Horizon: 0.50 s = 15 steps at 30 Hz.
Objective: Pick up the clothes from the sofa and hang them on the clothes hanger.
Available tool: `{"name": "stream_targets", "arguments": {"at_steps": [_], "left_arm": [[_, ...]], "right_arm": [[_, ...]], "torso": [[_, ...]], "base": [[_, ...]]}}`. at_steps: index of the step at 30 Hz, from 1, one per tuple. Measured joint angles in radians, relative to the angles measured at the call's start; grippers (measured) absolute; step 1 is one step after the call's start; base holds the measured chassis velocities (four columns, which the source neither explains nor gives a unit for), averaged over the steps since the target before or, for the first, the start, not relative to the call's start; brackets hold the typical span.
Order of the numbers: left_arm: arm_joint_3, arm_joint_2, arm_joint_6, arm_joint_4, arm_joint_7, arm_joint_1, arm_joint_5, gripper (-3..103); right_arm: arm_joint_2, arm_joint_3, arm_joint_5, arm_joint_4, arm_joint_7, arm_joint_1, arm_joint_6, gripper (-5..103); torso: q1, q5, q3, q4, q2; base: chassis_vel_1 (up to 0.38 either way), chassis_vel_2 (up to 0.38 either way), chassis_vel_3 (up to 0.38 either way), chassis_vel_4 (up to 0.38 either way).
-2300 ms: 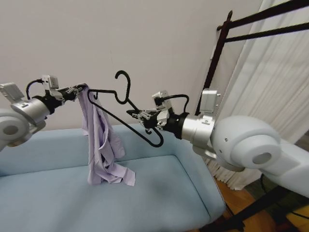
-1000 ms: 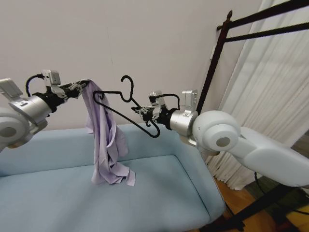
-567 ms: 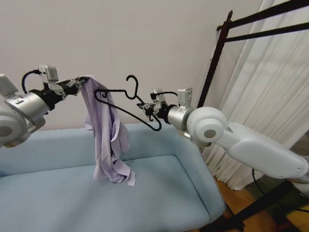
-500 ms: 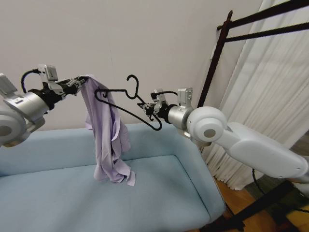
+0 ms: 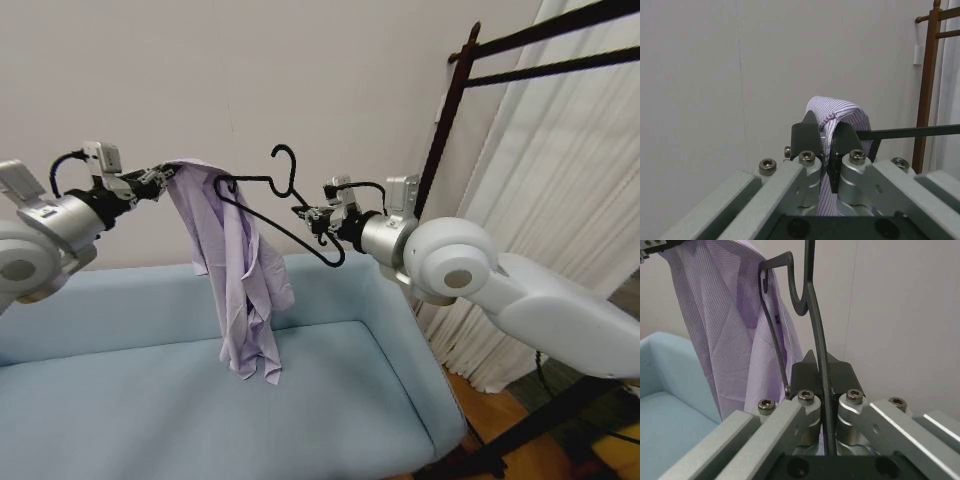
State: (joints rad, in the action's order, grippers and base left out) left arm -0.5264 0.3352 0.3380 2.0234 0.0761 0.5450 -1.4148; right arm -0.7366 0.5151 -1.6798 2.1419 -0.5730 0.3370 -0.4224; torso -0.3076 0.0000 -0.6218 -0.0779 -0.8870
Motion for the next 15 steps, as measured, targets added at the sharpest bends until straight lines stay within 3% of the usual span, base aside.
{"name": "stream_targets", "arguments": {"at_steps": [15], "left_arm": [[-0.008,-0.006,0.002,0.035,0.015,-0.002,-0.011,3]], "right_arm": [[-0.109,0.035,0.03,-0.047,-0.011,0.004,0.007,2]], "torso": [[0.0,-0.0001,0.0,0.0,0.0]], "base": [[0.0,0.0,0.0,0.0]]}}
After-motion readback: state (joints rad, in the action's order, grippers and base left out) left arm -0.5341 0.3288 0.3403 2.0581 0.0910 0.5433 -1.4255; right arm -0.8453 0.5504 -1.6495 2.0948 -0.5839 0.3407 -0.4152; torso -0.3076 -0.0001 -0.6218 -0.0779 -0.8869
